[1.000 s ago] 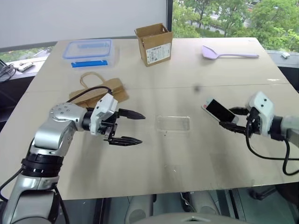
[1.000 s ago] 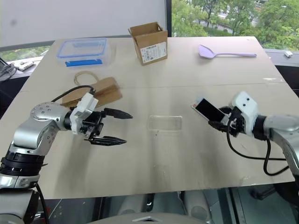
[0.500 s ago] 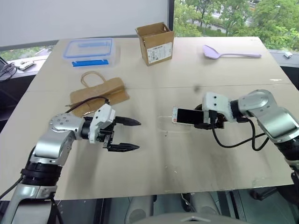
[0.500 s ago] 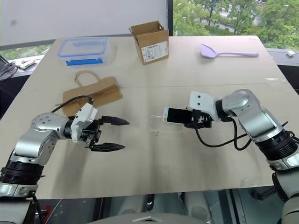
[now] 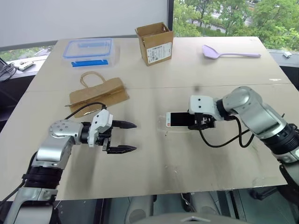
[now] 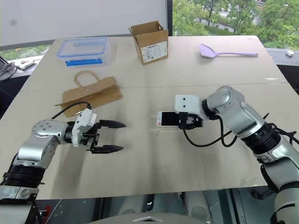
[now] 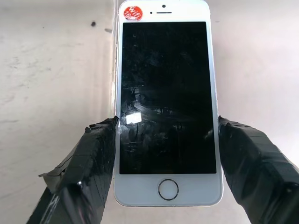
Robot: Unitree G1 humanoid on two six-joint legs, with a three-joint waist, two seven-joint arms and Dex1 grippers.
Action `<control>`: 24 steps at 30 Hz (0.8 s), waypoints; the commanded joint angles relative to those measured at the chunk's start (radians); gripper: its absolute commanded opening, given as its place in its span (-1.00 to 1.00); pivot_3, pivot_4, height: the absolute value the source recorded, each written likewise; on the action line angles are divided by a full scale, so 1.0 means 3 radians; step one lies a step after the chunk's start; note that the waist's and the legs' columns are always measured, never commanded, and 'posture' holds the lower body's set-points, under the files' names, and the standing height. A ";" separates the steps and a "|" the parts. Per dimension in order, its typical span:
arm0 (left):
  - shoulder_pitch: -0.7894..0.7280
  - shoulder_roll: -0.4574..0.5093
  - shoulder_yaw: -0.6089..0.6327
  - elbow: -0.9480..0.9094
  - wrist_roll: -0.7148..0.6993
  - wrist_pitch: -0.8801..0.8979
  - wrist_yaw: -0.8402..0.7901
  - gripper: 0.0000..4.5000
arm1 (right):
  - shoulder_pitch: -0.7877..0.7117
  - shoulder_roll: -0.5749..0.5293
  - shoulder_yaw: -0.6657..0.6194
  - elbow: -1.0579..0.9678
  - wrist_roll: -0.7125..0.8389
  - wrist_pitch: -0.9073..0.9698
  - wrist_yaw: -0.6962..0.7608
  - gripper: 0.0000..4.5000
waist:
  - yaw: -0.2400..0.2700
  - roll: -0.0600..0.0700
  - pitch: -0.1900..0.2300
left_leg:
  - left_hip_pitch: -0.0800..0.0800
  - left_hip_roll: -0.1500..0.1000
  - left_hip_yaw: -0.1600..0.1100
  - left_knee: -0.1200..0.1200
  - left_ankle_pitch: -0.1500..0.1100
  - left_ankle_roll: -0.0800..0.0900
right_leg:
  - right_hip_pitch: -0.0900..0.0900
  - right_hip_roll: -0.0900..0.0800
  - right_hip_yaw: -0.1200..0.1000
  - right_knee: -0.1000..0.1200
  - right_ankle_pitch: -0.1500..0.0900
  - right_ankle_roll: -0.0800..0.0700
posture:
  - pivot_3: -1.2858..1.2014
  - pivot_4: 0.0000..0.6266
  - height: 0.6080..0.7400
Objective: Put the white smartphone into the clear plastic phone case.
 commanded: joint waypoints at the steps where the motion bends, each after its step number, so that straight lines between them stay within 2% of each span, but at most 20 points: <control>1: 0.0042 0.0014 0.0078 -0.0036 -0.0013 -0.0054 0.0001 1.00 | -0.0067 0.0043 -0.0013 -0.0044 -0.0094 0.0021 -0.0016 0.29 | -0.0003 0.0000 0.0000 | 0.0000 0.0000 0.0000 0.0000 0.0000 0.0000 | 0.0000 0.0000 0.0000 0.0000 0.0000 0.0000 | 0.03 -0.52 1.00; 15: 0.0093 0.0013 0.0079 -0.0037 -0.0014 -0.0108 -0.0002 1.00 | -0.0025 0.0270 0.0010 -0.0008 -0.0215 0.0222 -0.0085 0.29 | -0.0012 0.0000 0.0000 | 0.0001 0.0000 -0.0001 0.0000 0.0000 0.0000 | 0.0000 0.0000 0.0000 0.0003 0.0001 0.0000 | 0.03 -0.52 1.00; 24: 0.0089 0.0002 0.0057 0.0005 -0.0003 -0.0135 -0.0022 1.00 | 0.0026 0.0229 0.0047 -0.0178 -0.0245 0.0293 -0.0051 0.29 | -0.0014 0.0000 0.0000 | 0.0001 0.0000 -0.0002 0.0000 0.0000 0.0000 | 0.0000 0.0000 -0.0001 0.0003 0.0000 0.0000 | 0.03 -0.52 1.00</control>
